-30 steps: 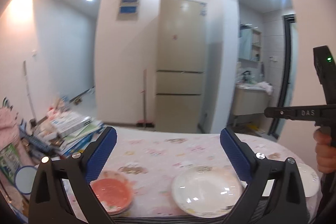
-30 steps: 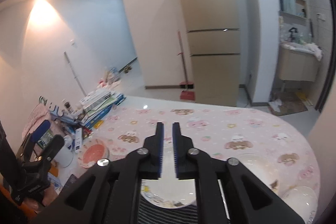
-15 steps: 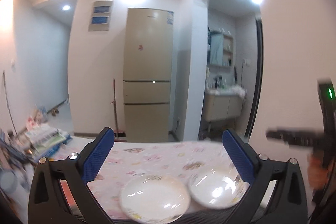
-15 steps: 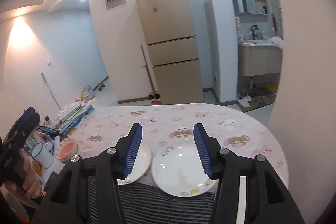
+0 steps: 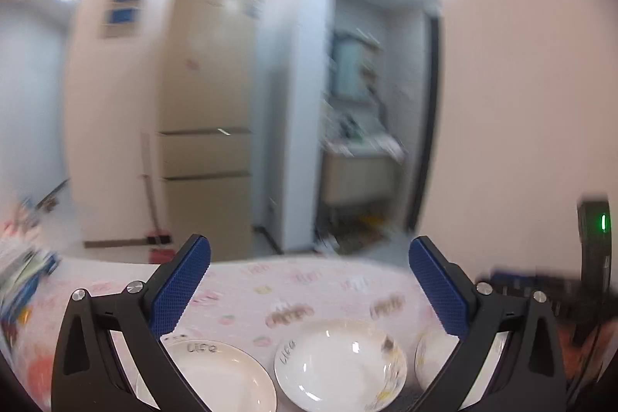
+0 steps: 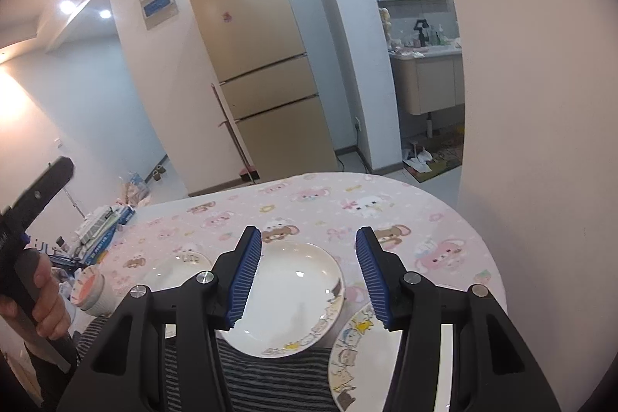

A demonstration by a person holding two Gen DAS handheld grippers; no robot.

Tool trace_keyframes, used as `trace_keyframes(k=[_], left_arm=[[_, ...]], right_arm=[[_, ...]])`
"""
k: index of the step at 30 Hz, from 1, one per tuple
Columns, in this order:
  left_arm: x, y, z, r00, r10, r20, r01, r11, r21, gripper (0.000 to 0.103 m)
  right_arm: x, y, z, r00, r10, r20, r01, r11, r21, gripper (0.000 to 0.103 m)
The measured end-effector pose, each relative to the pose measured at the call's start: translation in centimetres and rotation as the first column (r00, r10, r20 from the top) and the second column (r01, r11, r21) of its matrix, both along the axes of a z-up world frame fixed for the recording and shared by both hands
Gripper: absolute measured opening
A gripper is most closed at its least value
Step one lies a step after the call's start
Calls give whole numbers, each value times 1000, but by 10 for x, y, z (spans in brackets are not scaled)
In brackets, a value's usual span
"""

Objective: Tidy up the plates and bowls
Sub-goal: 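Move the open left tool over the white 'life' plates, then close the left tool on the rim of a white 'life' plate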

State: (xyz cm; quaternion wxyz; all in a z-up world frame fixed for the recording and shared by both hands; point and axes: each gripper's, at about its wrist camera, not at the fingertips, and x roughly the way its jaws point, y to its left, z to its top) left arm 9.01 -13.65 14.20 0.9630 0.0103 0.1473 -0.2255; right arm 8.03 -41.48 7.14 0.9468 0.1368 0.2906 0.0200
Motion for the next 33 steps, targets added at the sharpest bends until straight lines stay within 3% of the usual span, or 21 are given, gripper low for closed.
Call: trace_keyframes(k=[2,4,5,6,9,11,14,18,21,23,26,28,30,33], left_arm=[[19,-12,-21,995,68,-76,-61,994,85,102],[46,-21,-48,954,88,-285,-40,985,171,101],[55,-21,-59,936,65,-346,-13,989,151,99],[60,-21,-65,933,54,-356,-5,990,138,99],[79,-29,-80,927,95,-364,-24,980,197,95],[93,-35,-88,909,51,-414,28,983,183,94],[106,-45,-95,878,0,-478,87,983,159,94],[117,-55,-111,872,-23,-489,121,978,170,94],[126,-53,-132,847,-44,-529,116,988,103,94],[133,-56,-149,827,-48,-560,134,984,113,92],[142,-53,-162,847,27,-532,92,976,196,90],[148,-45,-164,849,31,-527,69,983,169,90],[155,-39,-167,829,-2,-559,87,988,125,90],[161,-37,-177,789,-44,-612,118,990,81,78]], right_arm=[[10,-3,-14,1000,-16,-20,16,1000,4,54],[24,-6,-30,998,-10,-59,13,999,38,54],[31,-8,-38,997,-4,-80,9,998,62,54],[38,-9,-47,994,5,-105,5,996,91,54],[57,-9,-66,987,37,-155,-14,989,150,54],[67,-6,-78,981,62,-184,-30,984,173,54],[80,-2,-92,974,61,-218,-25,987,161,54],[95,-7,-110,961,44,-273,0,987,160,53],[106,-5,-123,949,31,-314,15,990,142,53],[111,-4,-131,943,34,-332,9,992,127,51],[118,-1,-146,930,45,-364,-1,993,120,44],[122,1,-154,923,65,-378,-12,990,141,43],[123,3,-158,921,79,-381,-15,986,167,38],[120,6,-160,926,47,-374,-2,993,120,38]])
